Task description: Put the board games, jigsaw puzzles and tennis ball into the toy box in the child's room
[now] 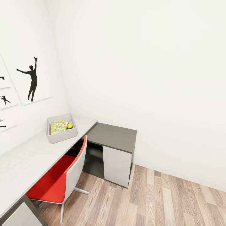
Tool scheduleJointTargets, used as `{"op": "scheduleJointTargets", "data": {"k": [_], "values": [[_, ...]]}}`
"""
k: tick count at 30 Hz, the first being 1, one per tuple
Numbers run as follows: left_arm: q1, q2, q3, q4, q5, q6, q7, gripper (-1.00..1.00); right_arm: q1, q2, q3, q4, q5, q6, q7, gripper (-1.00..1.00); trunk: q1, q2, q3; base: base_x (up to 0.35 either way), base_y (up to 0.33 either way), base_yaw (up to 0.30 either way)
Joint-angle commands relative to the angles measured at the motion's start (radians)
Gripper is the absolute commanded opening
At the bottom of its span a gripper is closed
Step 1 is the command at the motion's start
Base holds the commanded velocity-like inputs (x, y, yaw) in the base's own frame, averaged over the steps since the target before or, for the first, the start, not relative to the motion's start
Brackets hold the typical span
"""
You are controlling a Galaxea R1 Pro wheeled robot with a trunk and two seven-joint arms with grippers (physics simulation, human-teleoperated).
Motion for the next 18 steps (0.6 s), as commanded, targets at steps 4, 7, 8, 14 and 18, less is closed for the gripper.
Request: {"op": "scheduleJointTargets", "data": {"k": [4,7,8,14,18], "values": [[0.000,0.000,-0.007,-0.003,0.004,0.005,0.008,1.00,0.000,0.001,-0.007,-0.002,-0.005,0.006,0.003,1.00,0.001,-0.002,-0.002,0.000,0.000,0.000],[0.000,-0.001,-0.007,-0.003,0.004,0.005,0.008,1.00,0.000,0.001,-0.007,-0.002,-0.005,0.006,0.003,1.00,0.001,-0.002,-0.002,0.000,0.000,0.000],[0.000,-0.001,-0.007,-0.003,0.004,0.005,0.008,1.00,0.000,0.001,-0.007,-0.002,-0.005,0.006,0.003,1.00,0.001,-0.002,-0.002,0.000,0.000,0.000],[0.000,-0.001,-0.007,-0.003,0.003,0.005,0.008,1.00,-0.001,0.001,-0.007,-0.001,-0.007,0.006,0.003,1.00,0.001,-0.002,-0.002,0.000,0.000,0.000],[0.000,-0.001,-0.007,-0.003,0.003,0.005,0.008,1.00,-0.001,0.002,-0.007,-0.001,-0.008,0.006,0.003,1.00,0.001,-0.002,-0.002,0.000,0.000,0.000]]}}
